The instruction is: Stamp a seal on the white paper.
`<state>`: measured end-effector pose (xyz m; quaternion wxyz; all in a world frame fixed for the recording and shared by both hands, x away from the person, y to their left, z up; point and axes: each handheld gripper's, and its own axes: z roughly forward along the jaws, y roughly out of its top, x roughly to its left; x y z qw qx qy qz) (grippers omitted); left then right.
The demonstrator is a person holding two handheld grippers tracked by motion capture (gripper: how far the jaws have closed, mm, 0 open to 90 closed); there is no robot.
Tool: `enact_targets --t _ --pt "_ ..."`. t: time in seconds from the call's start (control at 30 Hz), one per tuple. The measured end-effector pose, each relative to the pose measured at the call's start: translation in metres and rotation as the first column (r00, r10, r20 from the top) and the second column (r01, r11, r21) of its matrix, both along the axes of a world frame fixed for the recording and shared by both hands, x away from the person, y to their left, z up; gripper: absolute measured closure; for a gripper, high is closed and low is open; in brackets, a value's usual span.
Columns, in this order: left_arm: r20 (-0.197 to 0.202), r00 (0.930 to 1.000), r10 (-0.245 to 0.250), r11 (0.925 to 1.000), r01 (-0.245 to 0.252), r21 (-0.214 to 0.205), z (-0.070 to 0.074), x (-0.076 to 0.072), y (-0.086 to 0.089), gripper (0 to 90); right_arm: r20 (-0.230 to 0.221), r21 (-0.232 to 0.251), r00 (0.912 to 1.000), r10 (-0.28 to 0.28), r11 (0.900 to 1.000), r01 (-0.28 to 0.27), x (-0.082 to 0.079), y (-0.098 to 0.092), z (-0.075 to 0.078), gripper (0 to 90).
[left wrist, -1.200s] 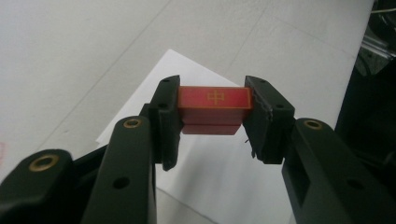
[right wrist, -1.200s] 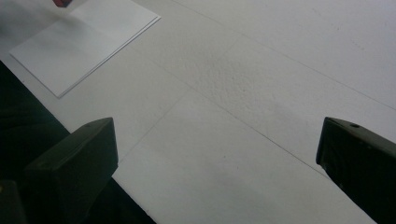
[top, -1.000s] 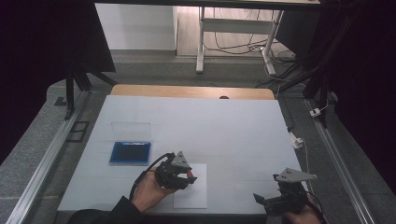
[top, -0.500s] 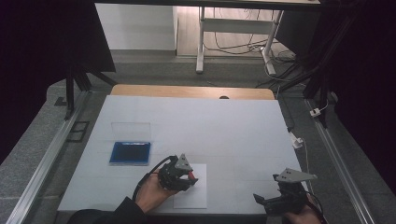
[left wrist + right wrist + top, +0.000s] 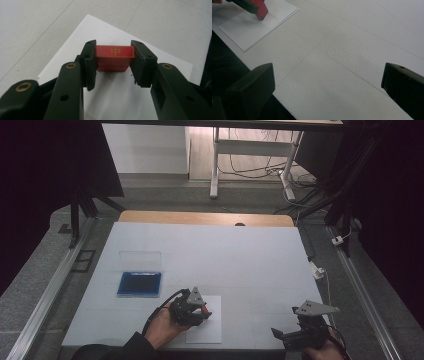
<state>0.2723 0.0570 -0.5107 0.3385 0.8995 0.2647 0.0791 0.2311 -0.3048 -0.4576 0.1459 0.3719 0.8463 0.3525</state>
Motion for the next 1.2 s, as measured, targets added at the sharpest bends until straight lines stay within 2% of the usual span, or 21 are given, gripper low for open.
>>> enact_targets --t 0.33,0.7,0.8,0.97,1.07,1.13,1.2 --pt "0.027 0.9995 0.016 0.9998 -0.017 0.011 -0.0013 -0.0048 -0.0025 58.6 -0.004 -0.004 1.0000 0.001 1.0000 -0.001 0.0006 0.0009 -0.0006 0.0" --pt "-0.037 0.9993 -0.004 0.9994 0.003 -0.033 -0.0022 0.0044 0.0037 58.6 -0.004 -0.008 1.0000 0.003 1.0000 -0.003 0.0005 0.0014 -0.0008 0.0" --pt "-0.002 1.0000 -0.006 0.9999 0.006 0.009 -0.0007 0.0003 -0.0011 58.6 -0.005 -0.008 1.0000 0.003 1.0000 -0.003 0.0005 0.0015 -0.0008 0.0" --pt "0.026 0.9997 -0.005 0.9989 0.003 0.047 0.0006 -0.0033 -0.0048 58.7 -0.006 -0.015 1.0000 0.006 0.9999 -0.006 0.0008 0.0015 -0.0007 0.0" --pt "0.002 1.0000 -0.001 0.9999 0.001 0.015 -0.0008 -0.0007 -0.0017 58.6 -0.006 -0.015 1.0000 0.006 0.9999 -0.006 0.0007 0.0015 -0.0007 0.0" --pt "-0.003 1.0000 -0.006 0.9999 0.006 0.010 -0.0010 0.0004 -0.0009 58.6 -0.005 -0.015 1.0000 0.006 0.9999 -0.006 0.0006 0.0015 -0.0006 0.0" --pt "-0.026 0.9996 -0.011 0.9999 0.011 -0.004 -0.0016 0.0031 0.0010 58.4 -0.005 -0.012 1.0000 0.005 0.9999 -0.005 0.0004 0.0015 -0.0007 0.0"
